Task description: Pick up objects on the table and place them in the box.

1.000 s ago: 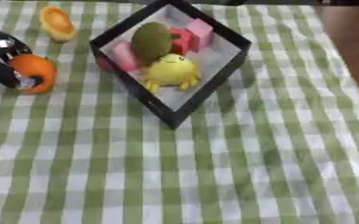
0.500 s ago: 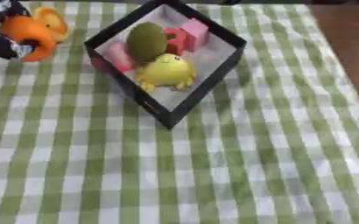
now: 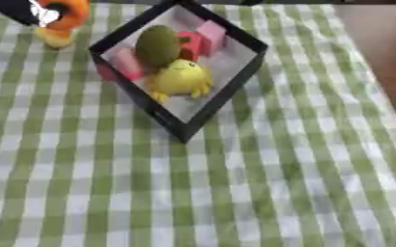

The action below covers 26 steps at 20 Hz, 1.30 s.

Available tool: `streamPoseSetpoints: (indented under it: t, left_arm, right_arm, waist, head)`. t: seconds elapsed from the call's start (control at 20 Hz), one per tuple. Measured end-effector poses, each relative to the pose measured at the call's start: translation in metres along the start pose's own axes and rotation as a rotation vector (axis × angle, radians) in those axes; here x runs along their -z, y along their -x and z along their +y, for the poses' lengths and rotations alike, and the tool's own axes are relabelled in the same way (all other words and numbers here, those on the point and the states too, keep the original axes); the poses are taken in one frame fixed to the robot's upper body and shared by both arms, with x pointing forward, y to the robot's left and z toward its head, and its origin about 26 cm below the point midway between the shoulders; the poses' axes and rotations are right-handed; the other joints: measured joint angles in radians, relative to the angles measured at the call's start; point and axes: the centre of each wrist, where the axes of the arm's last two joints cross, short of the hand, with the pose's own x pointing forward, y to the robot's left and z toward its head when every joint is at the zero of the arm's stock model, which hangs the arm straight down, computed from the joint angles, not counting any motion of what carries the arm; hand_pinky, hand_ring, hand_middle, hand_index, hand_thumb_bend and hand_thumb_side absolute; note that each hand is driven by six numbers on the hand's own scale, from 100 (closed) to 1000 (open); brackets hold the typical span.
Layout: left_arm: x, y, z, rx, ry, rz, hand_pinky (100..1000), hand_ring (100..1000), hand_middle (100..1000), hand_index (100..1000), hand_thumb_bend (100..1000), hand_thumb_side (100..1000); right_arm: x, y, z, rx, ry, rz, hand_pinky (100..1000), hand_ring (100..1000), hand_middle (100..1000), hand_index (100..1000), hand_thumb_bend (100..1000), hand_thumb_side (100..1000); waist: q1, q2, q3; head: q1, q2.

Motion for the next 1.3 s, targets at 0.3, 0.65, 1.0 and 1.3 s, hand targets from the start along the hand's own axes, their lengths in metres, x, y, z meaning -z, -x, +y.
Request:
streamPoseSetpoints:
  t: [0.3, 0.65, 1.0, 1.3]
  left_arm:
    - [0.024, -0.04, 0.002, -0.007, -0.014, -0.124, 757, 717, 630, 645, 165, 190]
    - [0.05, -0.071, -0.013, -0.011, 0.009, -0.206, 754, 714, 630, 648, 212, 199]
    - [0.072, -0.086, -0.036, -0.011, 0.043, -0.244, 761, 724, 650, 668, 310, 228]
    - [0.088, -0.082, -0.071, -0.008, 0.104, -0.216, 797, 778, 723, 737, 571, 353]
  right_arm:
    - [0.003, -0.005, 0.001, 0.006, -0.01, -0.016, 813, 777, 765, 813, 100, 582]
    - [0.006, -0.008, 0.003, 0.018, -0.019, -0.024, 813, 777, 764, 812, 100, 582]
    - [0.008, -0.012, 0.005, 0.025, -0.028, -0.033, 813, 777, 764, 812, 100, 584]
    - [0.008, -0.013, 0.007, 0.029, -0.036, -0.035, 813, 777, 764, 812, 100, 583]
  waist:
    - [0.0, 0.0, -0.013]
    - [0.0, 0.0, -0.019]
    - [0.0, 0.0, -0.03]
    - [0.0, 0.0, -0.034]
  head:
    - [0.003, -0.001]
    - [0.007, -0.001]
    - [0.012, -0.001]
    - [0.014, -0.001]
